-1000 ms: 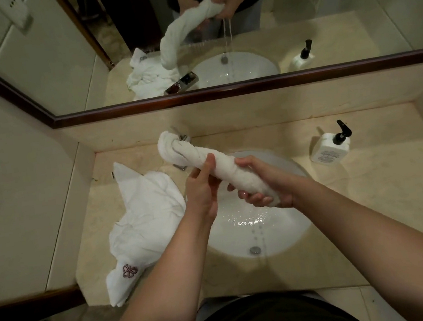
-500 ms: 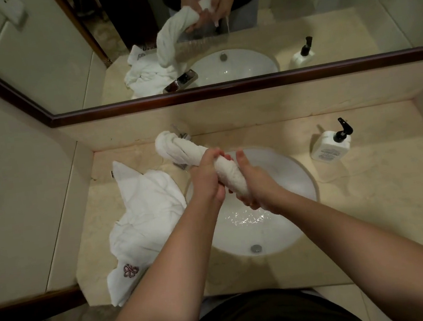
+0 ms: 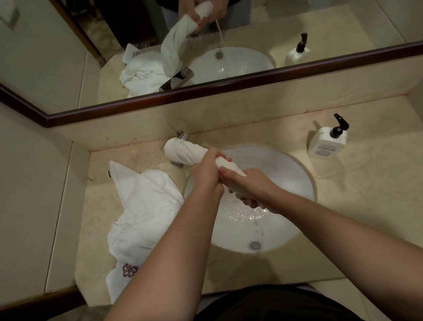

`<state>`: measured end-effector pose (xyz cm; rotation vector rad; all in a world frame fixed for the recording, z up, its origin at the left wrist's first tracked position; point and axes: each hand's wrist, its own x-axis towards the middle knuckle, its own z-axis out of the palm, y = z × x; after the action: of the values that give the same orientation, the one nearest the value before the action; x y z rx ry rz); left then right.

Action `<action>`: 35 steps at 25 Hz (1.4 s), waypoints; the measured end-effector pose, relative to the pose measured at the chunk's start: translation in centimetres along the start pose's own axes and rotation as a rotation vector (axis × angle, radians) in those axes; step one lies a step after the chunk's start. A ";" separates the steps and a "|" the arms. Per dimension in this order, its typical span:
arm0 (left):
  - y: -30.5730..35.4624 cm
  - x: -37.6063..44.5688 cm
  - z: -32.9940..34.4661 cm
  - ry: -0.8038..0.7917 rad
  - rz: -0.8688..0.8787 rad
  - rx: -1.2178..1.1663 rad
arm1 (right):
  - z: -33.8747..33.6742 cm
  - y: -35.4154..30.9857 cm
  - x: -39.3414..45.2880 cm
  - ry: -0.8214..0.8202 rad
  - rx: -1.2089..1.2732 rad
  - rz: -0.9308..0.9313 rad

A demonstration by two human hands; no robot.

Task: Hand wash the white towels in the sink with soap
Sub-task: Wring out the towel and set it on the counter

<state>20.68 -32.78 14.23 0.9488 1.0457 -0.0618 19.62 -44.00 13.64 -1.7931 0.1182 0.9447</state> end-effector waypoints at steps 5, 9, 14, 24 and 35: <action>1.5 0.2 -3.0 -0.522 -0.011 -0.077 | -1.5 -1.5 -0.6 -0.223 0.264 0.108; 0.4 0.2 -4.0 -0.696 0.064 -0.176 | -2.3 -2.3 -1.1 -0.631 0.535 0.243; 1.3 -1.4 -2.5 -0.625 -0.006 -0.379 | -0.9 -2.4 -1.6 -0.711 0.541 0.268; 0.3 -1.7 -0.7 -0.059 0.036 -0.098 | 2.3 -1.1 -2.4 0.032 0.277 0.023; -0.9 -1.7 -0.2 0.159 0.031 0.003 | 2.4 -0.1 -1.5 0.131 0.156 0.036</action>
<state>19.21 -33.82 14.92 0.9840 1.1771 0.0385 17.35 -42.51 14.32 -1.7114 0.2999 0.8198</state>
